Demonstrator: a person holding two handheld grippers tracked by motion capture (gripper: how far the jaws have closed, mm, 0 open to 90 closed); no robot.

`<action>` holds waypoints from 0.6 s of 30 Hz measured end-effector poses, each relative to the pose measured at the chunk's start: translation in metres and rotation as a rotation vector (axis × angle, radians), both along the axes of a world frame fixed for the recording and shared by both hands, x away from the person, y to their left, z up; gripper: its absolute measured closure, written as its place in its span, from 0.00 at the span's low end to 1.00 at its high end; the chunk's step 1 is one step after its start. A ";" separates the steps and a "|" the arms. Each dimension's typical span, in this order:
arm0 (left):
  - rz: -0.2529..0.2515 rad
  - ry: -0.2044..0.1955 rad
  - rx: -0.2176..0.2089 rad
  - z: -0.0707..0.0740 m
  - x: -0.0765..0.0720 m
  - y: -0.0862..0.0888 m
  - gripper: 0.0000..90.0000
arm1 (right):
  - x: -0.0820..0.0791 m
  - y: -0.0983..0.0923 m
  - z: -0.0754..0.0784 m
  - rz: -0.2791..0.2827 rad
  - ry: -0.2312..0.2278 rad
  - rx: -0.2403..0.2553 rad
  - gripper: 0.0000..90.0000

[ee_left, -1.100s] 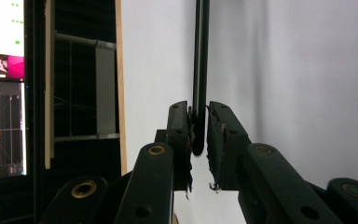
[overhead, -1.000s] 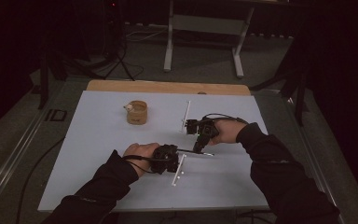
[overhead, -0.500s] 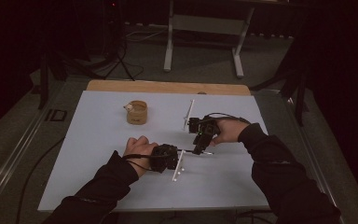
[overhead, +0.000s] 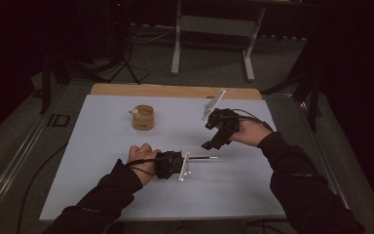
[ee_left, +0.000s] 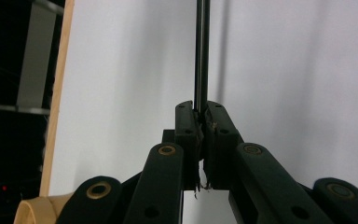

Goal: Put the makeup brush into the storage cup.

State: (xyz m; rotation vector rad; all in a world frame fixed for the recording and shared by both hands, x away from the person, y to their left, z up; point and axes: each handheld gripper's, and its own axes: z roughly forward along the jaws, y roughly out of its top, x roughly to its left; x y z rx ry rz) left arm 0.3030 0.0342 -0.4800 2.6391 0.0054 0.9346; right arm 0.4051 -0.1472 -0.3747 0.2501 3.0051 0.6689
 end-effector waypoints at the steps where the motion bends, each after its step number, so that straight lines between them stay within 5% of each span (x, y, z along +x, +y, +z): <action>1: 0.008 0.020 -0.027 -0.001 0.001 0.000 0.95 | -0.001 -0.003 0.003 -0.003 -0.041 0.019 0.18; 4: 0.029 0.040 -0.044 0.001 0.002 0.001 0.95 | -0.001 -0.009 0.005 -0.033 -0.073 0.051 0.16; 6: 0.057 0.070 -0.085 0.003 0.005 0.005 0.95 | -0.001 -0.022 0.009 -0.079 -0.099 0.143 0.15; 9: 0.068 0.083 -0.103 0.004 0.007 0.008 0.95 | -0.003 -0.029 0.011 -0.077 -0.120 0.201 0.15; 10: 0.083 0.110 -0.136 0.004 0.009 0.010 0.95 | -0.008 -0.035 0.012 -0.098 -0.195 0.245 0.15; 11: 0.083 0.110 -0.136 0.004 0.009 0.010 0.95 | -0.011 -0.037 0.013 -0.098 -0.215 0.269 0.15; 18: 0.129 0.168 -0.193 0.008 0.013 0.018 0.95 | -0.029 -0.049 0.015 -0.171 -0.277 0.378 0.12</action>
